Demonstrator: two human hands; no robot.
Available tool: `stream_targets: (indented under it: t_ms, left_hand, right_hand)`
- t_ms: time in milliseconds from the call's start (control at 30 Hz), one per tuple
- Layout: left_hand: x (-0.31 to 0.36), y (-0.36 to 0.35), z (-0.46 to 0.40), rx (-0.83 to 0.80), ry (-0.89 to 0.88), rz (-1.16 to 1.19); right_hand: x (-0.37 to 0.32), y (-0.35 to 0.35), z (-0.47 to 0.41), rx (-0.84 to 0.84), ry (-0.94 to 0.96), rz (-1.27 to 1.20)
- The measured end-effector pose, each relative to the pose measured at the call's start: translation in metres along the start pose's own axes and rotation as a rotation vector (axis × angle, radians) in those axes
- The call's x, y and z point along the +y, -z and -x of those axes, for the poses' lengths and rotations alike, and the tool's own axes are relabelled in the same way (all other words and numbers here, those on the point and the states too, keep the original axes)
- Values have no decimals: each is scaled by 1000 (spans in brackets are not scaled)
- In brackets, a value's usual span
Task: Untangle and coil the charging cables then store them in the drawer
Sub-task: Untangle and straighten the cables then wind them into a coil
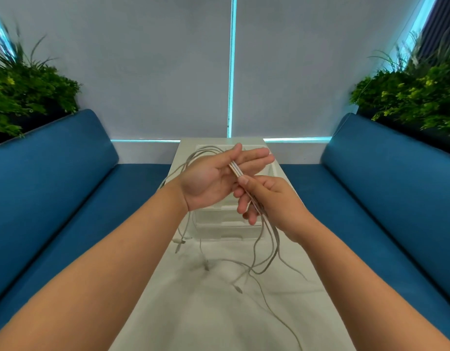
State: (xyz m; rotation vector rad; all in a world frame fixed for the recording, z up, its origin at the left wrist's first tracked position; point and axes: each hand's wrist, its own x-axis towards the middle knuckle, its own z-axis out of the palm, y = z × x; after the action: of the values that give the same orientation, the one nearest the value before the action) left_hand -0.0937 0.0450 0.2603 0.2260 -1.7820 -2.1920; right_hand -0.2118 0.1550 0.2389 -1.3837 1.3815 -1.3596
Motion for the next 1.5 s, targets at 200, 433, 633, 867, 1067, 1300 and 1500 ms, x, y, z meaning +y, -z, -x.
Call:
stream_targets:
  t_ms: [200, 433, 633, 867, 1067, 1300, 1500]
  left_hand:
    - [16, 6, -4, 38, -50, 34]
    - [35, -8, -2, 98, -9, -302]
    - [40, -14, -1, 51, -92, -113]
    - [41, -17, 0, 118, -116, 37]
    - [26, -15, 6, 158, -92, 280]
    - [26, -15, 19, 147, 43, 289]
    - [25, -29, 20, 118, 74, 194]
  right_hand:
    - [2, -6, 0, -54, 3, -147]
    - [-14, -13, -9, 59, 107, -255]
    - [-23, -17, -10, 47, 151, -248]
    - [-12, -21, -5, 50, 156, -172]
    - [2, -9, -2, -31, 37, 20]
    - [18, 26, -24, 153, -24, 168]
    - [-31, 7, -57, -173, 277, 266]
